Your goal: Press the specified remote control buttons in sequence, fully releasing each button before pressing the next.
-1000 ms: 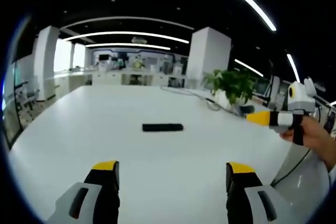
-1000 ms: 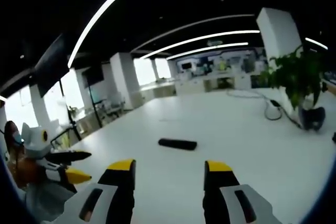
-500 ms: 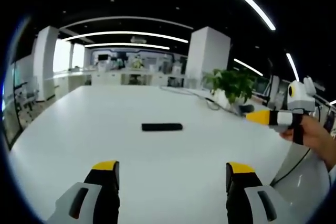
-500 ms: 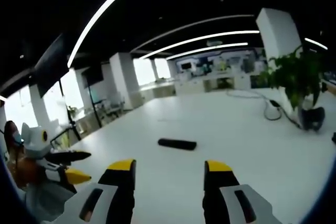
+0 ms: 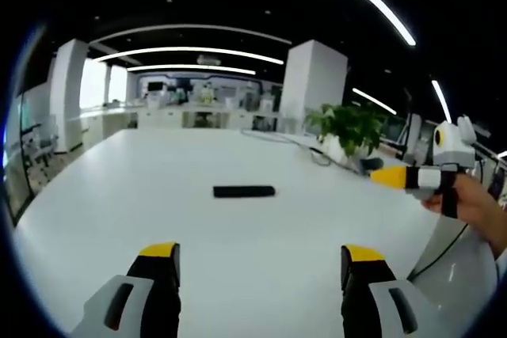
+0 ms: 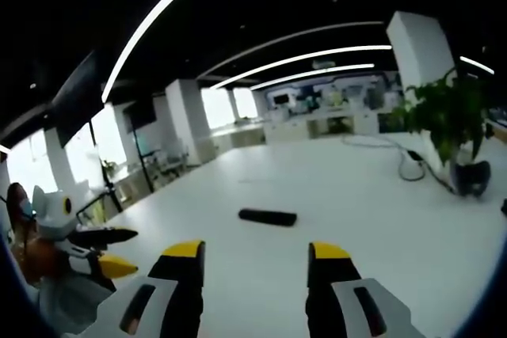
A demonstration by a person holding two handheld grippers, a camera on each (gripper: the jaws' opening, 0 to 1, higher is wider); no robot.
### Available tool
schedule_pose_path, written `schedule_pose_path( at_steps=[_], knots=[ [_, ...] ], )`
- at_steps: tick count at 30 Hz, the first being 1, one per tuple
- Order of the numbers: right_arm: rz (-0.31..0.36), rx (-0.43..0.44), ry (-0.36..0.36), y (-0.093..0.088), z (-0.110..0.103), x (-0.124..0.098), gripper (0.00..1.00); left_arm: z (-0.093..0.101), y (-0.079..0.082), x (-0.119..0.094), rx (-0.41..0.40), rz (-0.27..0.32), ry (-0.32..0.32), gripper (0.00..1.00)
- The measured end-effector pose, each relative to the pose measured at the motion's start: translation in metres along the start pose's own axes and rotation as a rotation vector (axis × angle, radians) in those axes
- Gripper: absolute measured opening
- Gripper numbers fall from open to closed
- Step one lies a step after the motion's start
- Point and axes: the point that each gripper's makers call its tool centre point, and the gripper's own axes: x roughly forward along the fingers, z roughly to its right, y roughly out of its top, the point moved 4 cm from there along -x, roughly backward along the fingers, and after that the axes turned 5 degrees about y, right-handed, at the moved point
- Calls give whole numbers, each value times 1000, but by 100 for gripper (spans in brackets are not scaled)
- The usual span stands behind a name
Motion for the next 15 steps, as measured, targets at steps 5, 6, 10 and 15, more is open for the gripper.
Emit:
schedule_pose_path(
  at_steps=[5, 6, 10, 15],
  knots=[
    [1, 0, 0, 0, -1, 0, 49, 0, 0, 0, 1, -1, 0, 86],
    [0, 0, 0, 0, -1, 0, 49, 0, 0, 0, 1, 0, 1, 86],
    [-2, -2, 2, 0, -2, 0, 49, 0, 0, 0, 0, 0, 0, 86],
    [-1, -2, 2, 0, -2, 0, 49, -1, 0, 0, 3, 0, 0, 86]
  ],
)
